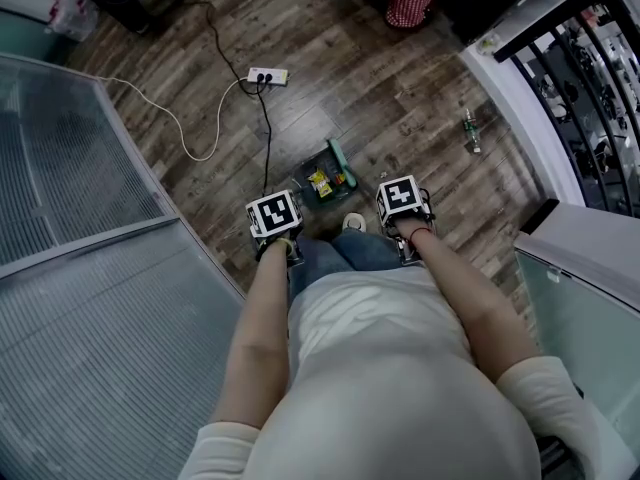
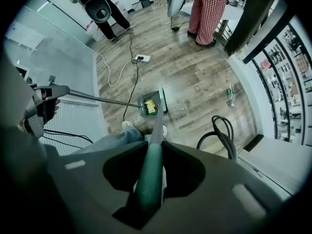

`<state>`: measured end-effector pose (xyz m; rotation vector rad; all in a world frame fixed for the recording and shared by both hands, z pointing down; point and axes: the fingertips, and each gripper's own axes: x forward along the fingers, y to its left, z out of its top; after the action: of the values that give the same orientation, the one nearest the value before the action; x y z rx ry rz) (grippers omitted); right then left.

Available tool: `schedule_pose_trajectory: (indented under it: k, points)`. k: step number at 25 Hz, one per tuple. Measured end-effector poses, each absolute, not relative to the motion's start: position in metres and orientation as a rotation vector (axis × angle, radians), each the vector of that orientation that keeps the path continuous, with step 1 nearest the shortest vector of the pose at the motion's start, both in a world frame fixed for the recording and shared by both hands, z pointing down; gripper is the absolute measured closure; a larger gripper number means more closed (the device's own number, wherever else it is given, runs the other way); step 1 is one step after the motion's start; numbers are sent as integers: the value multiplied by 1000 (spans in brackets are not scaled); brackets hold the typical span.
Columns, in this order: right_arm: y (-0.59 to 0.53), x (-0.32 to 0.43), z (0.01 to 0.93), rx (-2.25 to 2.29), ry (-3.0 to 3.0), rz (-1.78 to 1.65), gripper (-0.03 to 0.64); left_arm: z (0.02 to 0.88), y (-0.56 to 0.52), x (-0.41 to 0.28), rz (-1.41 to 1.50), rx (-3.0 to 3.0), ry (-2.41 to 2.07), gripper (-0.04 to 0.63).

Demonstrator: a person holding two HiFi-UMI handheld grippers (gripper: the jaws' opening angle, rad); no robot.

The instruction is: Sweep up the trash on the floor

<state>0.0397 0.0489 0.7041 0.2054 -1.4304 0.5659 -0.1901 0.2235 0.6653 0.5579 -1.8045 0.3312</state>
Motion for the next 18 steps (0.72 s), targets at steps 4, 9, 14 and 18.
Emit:
schedule_pose_trajectory:
  k: [4,9,14,18]
  points:
    - [54,40,702,216,-1423,581,518,665,224,-191,333,558,-1804,502]
    - [62,39,698,216,-1419,614,518,665,224,-191,336,558,-1802,502]
    - [78,37,692,200,-1403,730,518,665,225,-191,337,559,-1799,502]
    - [85,35,684,184,-1401,799,518,664,225,-191,339,563,-1801,502]
